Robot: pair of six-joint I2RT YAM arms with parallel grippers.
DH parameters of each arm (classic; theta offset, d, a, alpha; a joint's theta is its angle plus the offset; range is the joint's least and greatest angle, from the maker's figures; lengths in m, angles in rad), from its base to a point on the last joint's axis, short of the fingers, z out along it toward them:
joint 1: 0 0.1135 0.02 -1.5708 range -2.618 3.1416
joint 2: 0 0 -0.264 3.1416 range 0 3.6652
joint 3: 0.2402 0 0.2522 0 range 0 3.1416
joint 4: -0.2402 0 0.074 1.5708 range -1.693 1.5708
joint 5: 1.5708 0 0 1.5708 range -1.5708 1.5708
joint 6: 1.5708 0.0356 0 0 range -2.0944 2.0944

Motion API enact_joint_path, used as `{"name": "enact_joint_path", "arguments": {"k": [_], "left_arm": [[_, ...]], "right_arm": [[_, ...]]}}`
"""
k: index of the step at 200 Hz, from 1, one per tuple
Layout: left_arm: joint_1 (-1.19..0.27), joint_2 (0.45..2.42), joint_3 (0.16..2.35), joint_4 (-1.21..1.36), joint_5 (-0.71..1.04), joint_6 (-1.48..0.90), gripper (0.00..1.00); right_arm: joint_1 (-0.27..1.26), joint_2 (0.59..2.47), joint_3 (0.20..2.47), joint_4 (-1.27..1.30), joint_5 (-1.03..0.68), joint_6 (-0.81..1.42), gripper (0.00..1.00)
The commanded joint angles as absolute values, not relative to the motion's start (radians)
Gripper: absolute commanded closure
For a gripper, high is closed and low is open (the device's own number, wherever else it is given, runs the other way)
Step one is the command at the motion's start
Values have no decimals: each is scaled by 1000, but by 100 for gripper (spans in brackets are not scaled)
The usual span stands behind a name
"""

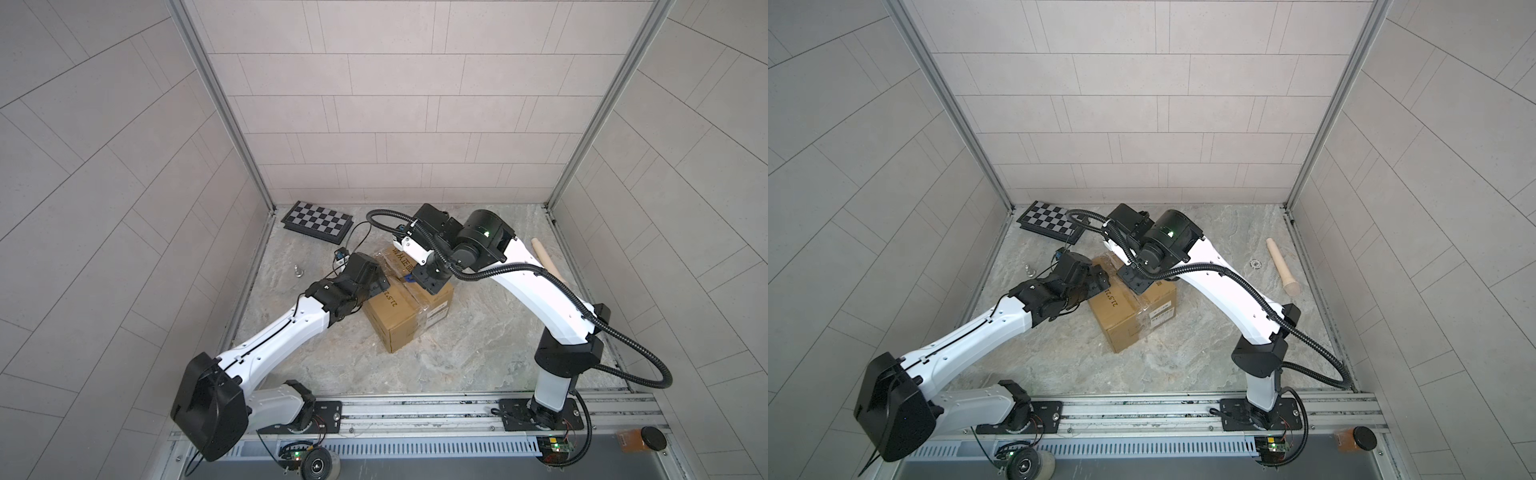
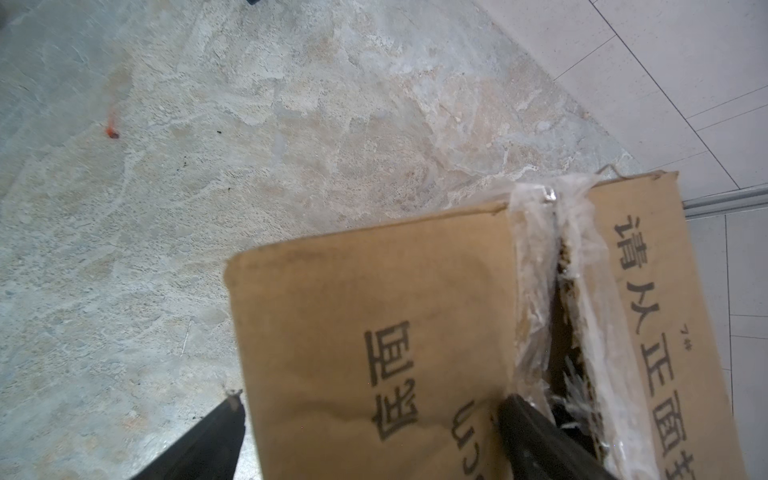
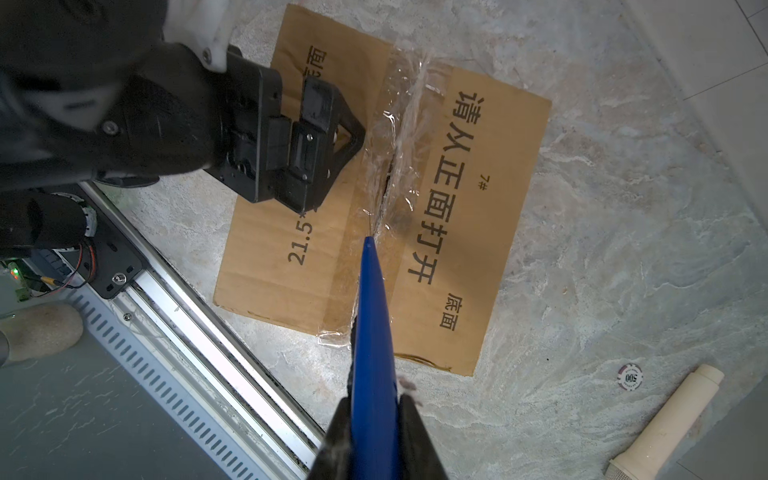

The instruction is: Unpack the express box

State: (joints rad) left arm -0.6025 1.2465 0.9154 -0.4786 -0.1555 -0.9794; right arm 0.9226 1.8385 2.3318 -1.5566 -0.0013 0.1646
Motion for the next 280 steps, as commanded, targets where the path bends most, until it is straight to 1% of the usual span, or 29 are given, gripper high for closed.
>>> {"name": "enact_joint_path", "arguments": {"k": [1,55,136,207,233,280], "left_arm": [[-598,1296,846,-708,-163,-957,2],[-598,1287,844,-712,-164,-958,2],[-598,1287,841,-710,-164,-958,2],[-598,1287,826,-709,-164,-962,2],[-598,1290,821,-707,-164,-963,2],[-598,1291,817,-699,-159,-964,2]], "right_arm": [[927,1838,2319,-1549,-1,154,100],[926,1843,2302,-1536,35,137,100],[926,1857,2290,-1525,37,129,100],[931,1886,2289,-1627,40,142,100],[951,1880,2293,-1666,75,144,100],[960,1902,2296,-1644,115,149,100]]}}
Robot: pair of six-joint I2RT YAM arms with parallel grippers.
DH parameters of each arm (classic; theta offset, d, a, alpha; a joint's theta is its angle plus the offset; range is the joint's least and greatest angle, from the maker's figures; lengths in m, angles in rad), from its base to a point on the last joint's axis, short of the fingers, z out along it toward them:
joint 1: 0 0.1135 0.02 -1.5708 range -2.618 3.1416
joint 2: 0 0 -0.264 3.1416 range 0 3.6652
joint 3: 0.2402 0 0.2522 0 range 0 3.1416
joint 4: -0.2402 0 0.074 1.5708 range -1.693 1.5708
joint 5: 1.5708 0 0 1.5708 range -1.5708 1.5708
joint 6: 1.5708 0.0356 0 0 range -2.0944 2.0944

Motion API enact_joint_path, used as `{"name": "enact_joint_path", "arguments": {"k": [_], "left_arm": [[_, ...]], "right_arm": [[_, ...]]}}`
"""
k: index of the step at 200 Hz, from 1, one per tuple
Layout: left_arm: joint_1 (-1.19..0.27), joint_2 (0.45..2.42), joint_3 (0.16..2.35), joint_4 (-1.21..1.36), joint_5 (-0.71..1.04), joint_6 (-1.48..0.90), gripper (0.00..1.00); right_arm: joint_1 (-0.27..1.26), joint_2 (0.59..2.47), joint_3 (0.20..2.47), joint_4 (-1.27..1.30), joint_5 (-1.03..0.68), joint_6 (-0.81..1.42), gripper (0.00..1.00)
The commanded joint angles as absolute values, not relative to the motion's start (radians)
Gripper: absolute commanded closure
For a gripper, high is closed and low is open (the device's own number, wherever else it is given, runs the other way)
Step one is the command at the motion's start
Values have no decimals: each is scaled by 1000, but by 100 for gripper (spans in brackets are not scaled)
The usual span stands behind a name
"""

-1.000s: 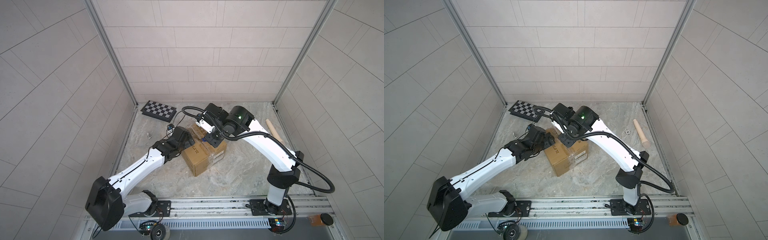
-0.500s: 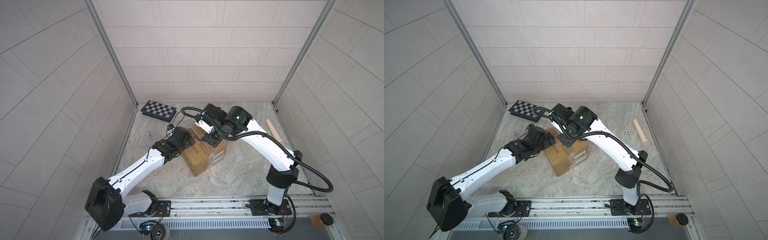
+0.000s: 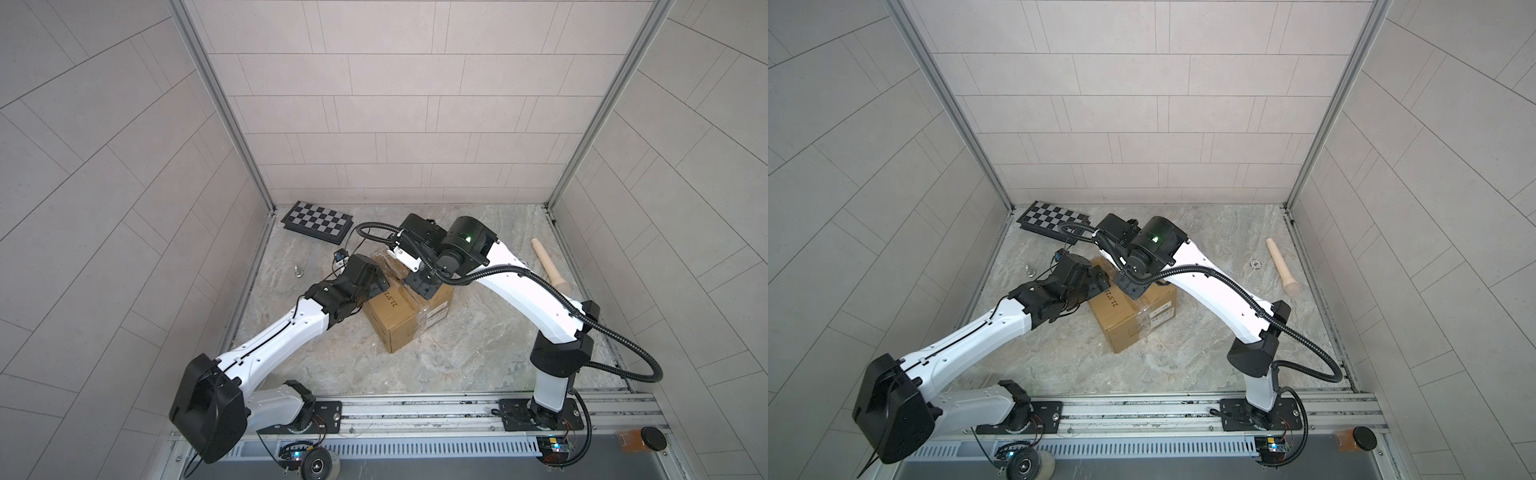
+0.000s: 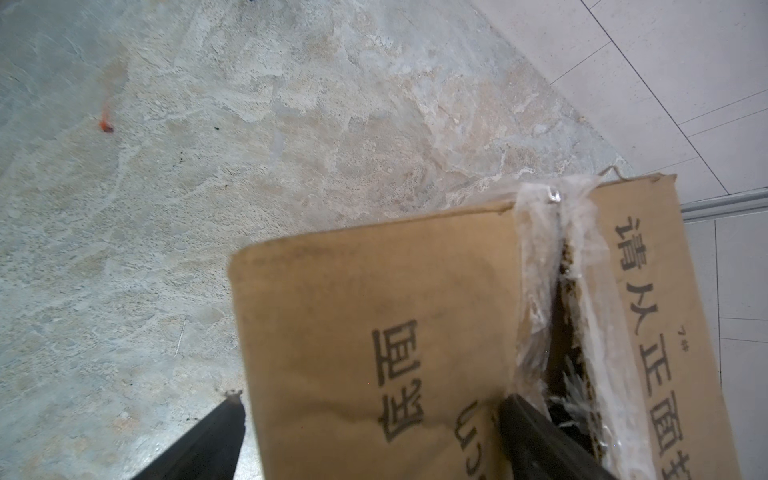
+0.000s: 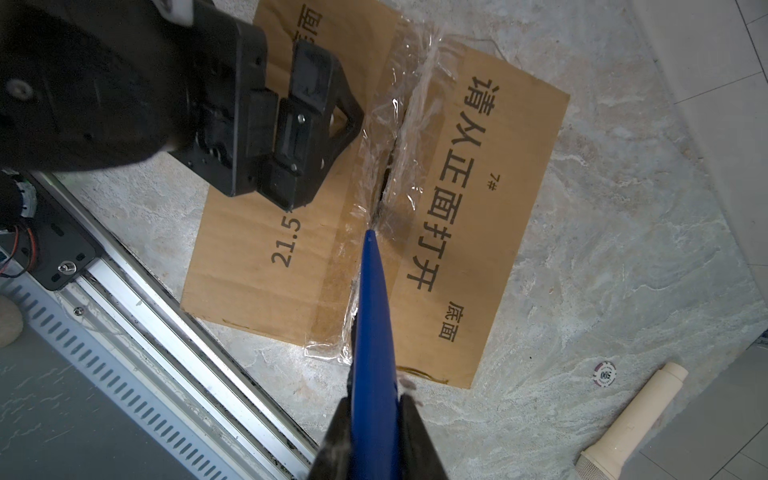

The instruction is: Unpack the express box

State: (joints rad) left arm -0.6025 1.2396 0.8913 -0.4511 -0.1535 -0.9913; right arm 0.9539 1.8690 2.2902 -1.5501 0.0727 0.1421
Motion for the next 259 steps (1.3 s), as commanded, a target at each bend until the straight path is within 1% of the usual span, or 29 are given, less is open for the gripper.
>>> {"name": "enact_joint_path", "arguments": {"k": [1,22,55,97,195,216,259], "left_arm": [[-598,1291,817,-699,-159,-964,2],[-598,1289,819,-698,-160,-962,2],[-598,1289,818,-701,-159,-959,2],[-598,1292,812,-696,-156,-965,2],[-598,1295,815,-695,-156,-964,2],[-598,1296,814,-694,-155,-964,2],[-598,1293,814,-697,-156,-965,2]], "right_arm": [[959,1902,2296,-1643,115,149,100],[959,1919,2340,-1637,165,175,100],[960,1916,2443,-1640,165,167,100],[958,1825,2330,-1512,123,133,100],[957,1852,2281,-1502,117,138,100],[958,1853,2290,-1500,106,137,100],[957,1846,2394,-1518,70,136,100]]}}
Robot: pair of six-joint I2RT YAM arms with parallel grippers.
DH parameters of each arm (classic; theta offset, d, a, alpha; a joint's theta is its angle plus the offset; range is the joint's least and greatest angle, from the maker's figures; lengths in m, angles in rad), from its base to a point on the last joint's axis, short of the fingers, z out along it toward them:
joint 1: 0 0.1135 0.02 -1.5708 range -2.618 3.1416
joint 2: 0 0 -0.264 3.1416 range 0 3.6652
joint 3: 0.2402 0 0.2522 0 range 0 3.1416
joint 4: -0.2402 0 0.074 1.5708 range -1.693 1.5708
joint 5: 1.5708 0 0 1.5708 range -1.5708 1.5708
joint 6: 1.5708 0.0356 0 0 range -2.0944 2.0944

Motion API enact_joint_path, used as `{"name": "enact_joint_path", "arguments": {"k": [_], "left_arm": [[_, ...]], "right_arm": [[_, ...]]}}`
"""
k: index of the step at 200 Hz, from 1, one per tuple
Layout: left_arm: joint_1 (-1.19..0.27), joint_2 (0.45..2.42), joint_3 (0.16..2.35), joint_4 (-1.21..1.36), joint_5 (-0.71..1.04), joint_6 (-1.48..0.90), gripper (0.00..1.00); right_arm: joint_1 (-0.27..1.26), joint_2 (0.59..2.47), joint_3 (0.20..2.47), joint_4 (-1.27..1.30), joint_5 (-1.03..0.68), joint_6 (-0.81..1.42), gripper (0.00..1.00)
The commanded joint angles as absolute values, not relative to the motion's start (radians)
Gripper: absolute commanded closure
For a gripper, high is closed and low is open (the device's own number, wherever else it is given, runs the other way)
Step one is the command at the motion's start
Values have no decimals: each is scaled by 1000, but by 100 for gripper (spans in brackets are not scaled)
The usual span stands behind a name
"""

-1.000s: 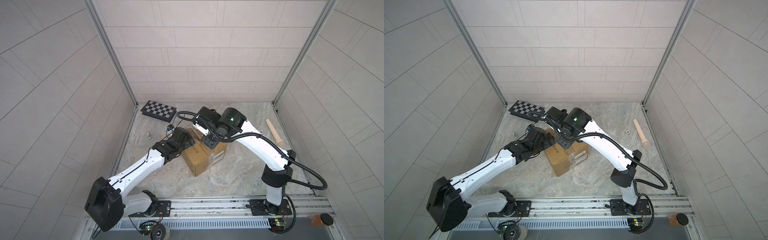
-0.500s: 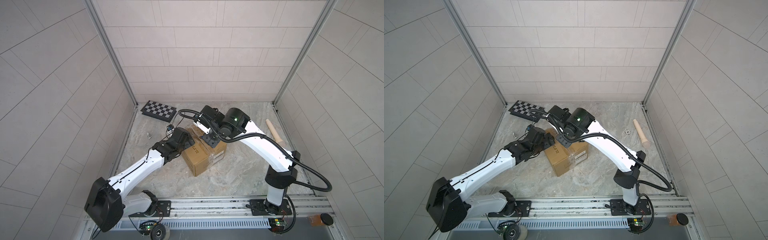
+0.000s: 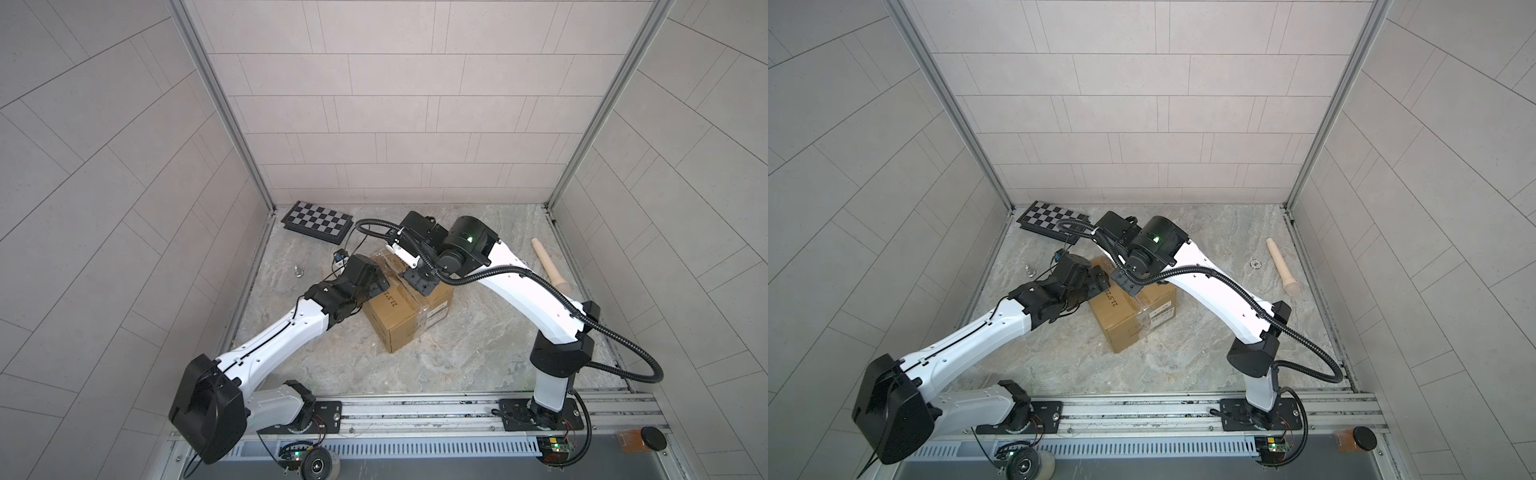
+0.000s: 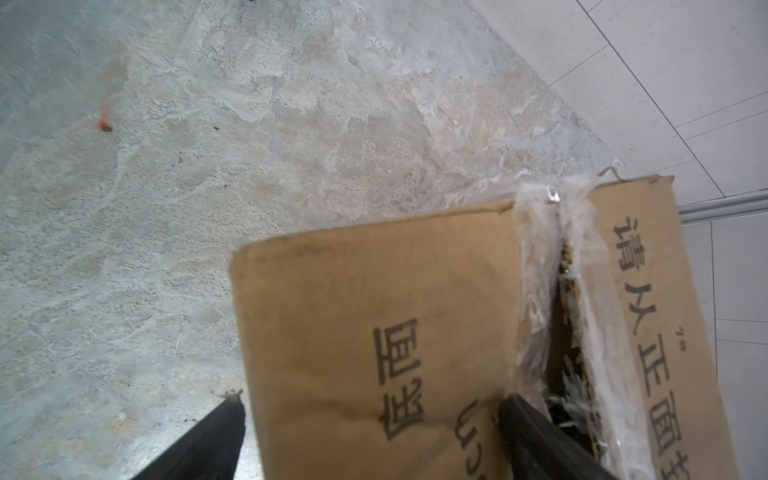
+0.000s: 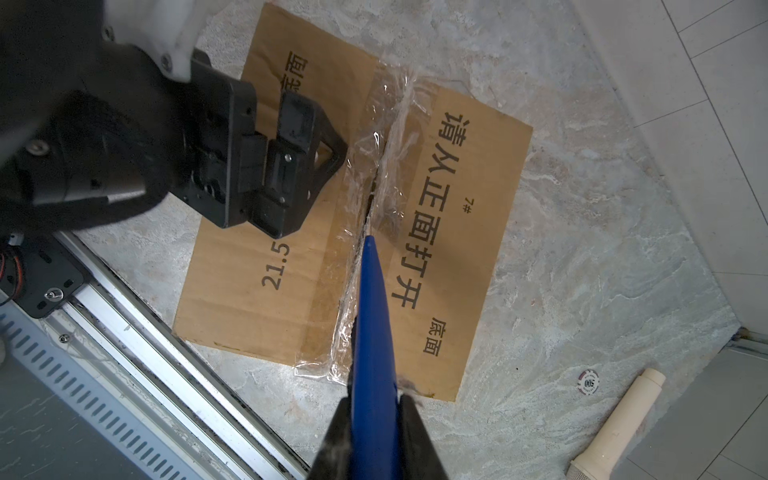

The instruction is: Unpack the express box

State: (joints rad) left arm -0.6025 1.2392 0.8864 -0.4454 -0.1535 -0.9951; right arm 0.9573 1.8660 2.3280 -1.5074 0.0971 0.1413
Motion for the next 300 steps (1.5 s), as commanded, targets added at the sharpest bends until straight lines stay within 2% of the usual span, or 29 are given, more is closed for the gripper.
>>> {"name": "enact_joint_path", "arguments": {"k": [1,84,183,300], "left_arm": [[-598,1293,813,-697,-156,-964,2],[-598,1292,810,-695,-153,-965,2],[-598,1295,807,-693,-153,-967,2],[-597,1297,799,-692,-152,-965,2]], "right_arm": [[957,1847,2396,-1519,70,136,100],[957,1819,2278,-1487,76,126,100],[952,1838,2327,-1493,89,120,100],[937,1871,2281,-1468,120,108,100]]}}
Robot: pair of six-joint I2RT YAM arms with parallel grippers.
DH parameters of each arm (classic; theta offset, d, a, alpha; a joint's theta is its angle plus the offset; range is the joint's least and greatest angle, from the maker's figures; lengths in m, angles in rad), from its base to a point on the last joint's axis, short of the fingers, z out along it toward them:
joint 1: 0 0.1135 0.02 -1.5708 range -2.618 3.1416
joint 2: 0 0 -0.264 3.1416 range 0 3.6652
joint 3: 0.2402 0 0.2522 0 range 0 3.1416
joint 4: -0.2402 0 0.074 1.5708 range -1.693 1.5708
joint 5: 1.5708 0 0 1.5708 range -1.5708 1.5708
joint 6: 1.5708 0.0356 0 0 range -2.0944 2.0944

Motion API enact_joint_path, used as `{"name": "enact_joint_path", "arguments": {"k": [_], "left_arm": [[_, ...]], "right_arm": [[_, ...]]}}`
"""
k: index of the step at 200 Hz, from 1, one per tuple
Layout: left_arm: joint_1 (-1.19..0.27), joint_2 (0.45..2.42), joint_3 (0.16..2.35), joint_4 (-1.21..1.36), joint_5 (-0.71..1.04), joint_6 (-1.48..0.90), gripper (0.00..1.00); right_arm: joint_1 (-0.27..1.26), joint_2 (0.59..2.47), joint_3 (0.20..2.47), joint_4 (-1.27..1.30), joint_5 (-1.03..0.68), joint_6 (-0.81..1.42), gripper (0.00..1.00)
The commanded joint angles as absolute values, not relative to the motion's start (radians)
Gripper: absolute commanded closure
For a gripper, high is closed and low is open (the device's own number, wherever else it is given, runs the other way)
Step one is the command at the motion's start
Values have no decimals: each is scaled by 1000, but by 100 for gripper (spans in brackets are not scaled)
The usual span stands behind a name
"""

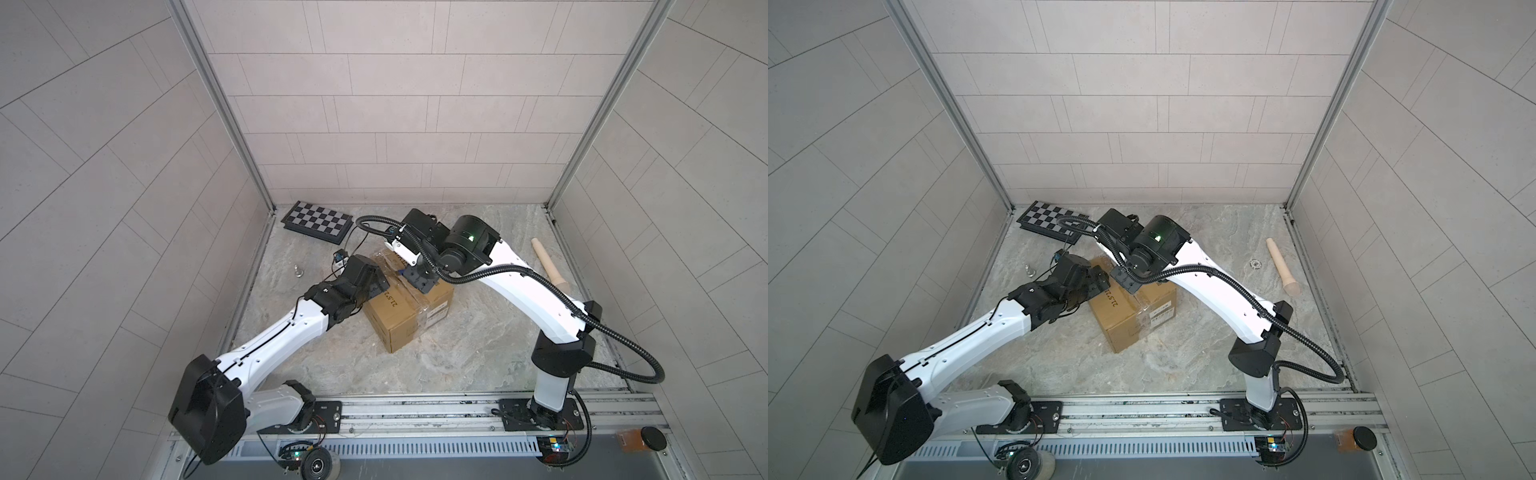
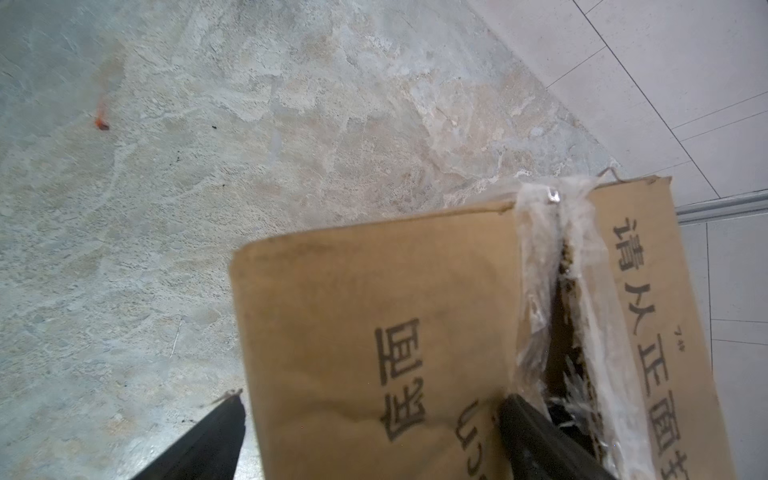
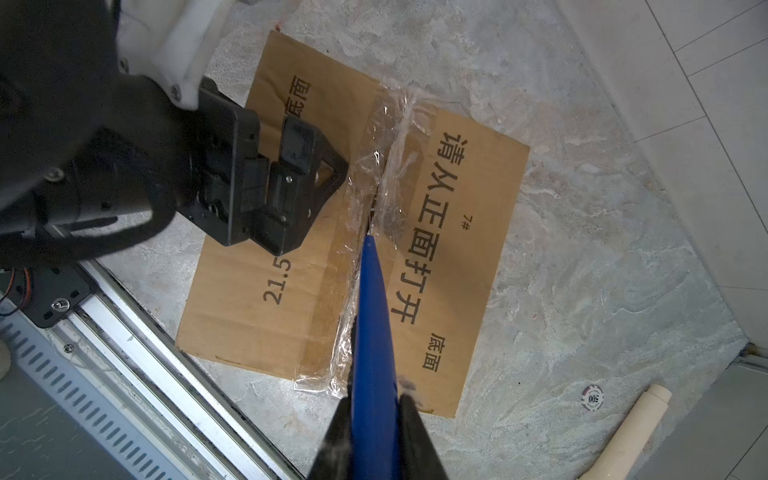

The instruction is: Unpack the express box

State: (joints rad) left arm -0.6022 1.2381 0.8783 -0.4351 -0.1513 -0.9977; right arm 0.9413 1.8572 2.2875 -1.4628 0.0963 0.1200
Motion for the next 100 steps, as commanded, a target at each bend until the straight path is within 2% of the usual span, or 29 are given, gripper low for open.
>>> {"name": "enact_joint_path", "arguments": {"k": [1,100], "left_arm": [[-597,1296,799,-692,-151,-966,2],[-595,1293,790,-685,-148,-968,2]], "right_arm": [[937,1871,2281,-1469,120,109,100],[938,1896,2318,-1501,69,136,100]]}}
